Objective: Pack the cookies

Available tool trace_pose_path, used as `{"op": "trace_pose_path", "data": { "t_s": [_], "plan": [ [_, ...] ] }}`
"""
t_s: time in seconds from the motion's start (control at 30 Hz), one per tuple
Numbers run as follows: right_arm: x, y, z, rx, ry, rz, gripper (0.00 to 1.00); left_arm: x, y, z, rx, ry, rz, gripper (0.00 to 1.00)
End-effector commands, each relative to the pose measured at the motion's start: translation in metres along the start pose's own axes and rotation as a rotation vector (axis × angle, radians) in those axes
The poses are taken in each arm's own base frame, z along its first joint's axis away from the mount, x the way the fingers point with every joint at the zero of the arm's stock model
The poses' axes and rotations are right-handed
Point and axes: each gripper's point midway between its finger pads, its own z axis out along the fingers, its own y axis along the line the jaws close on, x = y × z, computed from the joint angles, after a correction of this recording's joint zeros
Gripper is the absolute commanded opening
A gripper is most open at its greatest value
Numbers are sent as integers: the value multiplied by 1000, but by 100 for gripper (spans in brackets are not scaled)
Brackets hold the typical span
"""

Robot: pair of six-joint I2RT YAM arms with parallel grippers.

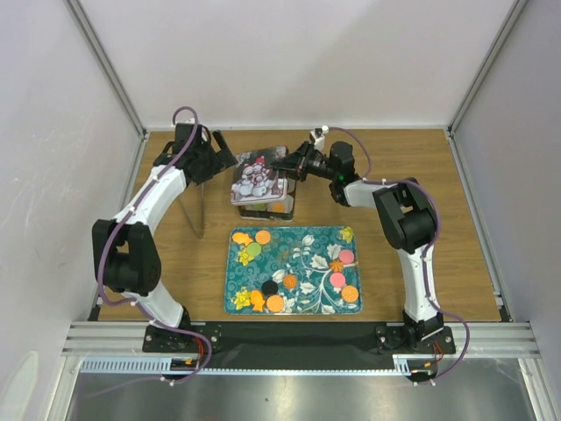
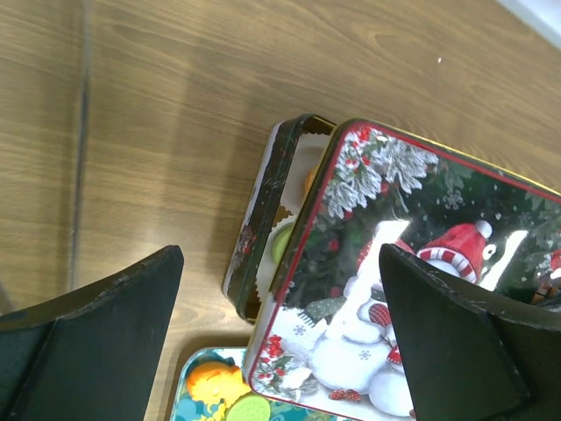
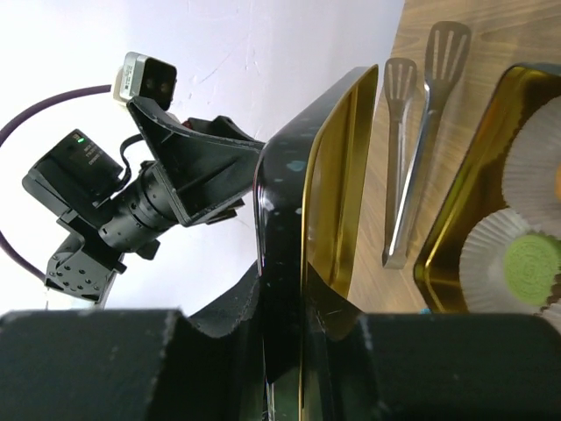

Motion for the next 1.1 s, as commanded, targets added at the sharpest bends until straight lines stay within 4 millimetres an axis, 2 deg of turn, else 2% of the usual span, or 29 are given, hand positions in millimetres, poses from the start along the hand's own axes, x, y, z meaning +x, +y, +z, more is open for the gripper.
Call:
{"op": "trace_pose_path", "data": {
  "t_s": [0.0,0.07,0.27,0.4,0.6,0.8,1.07],
  "plan": [
    [-6,0,0,-61,-47,-22,0,3,-13,11,70,-7,38,100],
    [-9,-12,-2,-48,-57,-15,0,8,-14,14,90,2,39,100],
    [-13,-26,0,-45,-70,-18,0,14,-27,19,175,-4,44,100],
    [-17,-43,-2,-26,-80,5,0,24,-26,28,170,24,50,99],
    [-21,-54,-8,-14,-88,16,0,36,-29,37,164,51,62,99],
    [-19,-66,-15,5,-90,39,0,43,-23,45,125,75,64,98],
    [-19,-69,-22,-11,-104,66,11,50,-21,52,74,99,91,98]
  ]
}}
